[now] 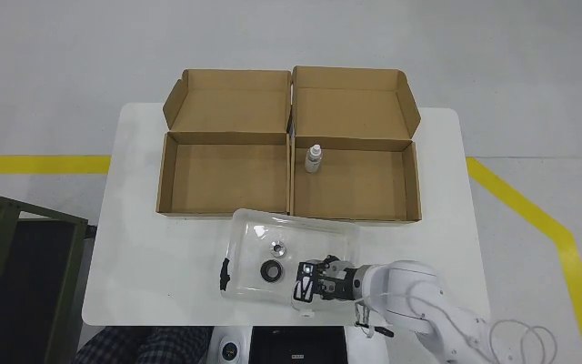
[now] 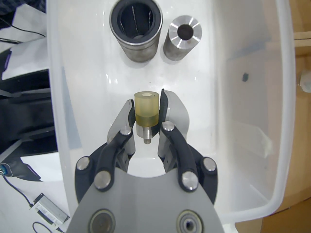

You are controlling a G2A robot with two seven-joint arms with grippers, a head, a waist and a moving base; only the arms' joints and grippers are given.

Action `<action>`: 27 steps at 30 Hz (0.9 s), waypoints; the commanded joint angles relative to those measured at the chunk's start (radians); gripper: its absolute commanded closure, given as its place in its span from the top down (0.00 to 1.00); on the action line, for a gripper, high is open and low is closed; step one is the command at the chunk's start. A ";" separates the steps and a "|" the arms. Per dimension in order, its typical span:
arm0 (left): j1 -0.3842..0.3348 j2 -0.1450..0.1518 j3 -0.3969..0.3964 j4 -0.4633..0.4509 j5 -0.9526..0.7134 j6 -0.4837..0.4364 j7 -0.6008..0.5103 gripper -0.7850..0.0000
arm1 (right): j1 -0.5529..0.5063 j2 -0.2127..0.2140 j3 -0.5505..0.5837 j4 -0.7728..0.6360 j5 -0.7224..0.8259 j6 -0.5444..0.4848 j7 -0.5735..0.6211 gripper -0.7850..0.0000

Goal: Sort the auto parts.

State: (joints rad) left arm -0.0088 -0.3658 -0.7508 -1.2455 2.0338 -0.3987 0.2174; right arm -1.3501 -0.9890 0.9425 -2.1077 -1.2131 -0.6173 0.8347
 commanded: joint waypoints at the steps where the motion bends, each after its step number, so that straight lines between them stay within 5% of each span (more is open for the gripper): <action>1: 0.000 0.000 0.000 0.000 0.000 0.000 0.000 1.00 | -0.016 0.007 0.039 -0.009 0.020 -0.016 -0.041 0.00; 27: 0.000 0.000 0.000 0.000 0.000 0.000 0.000 1.00 | -0.202 0.038 0.373 0.088 0.426 -0.211 -0.713 0.00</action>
State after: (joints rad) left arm -0.0088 -0.3658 -0.7508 -1.2455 2.0338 -0.3987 0.2174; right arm -1.5473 -0.9508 1.3082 -2.0251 -0.7946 -0.8197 0.1424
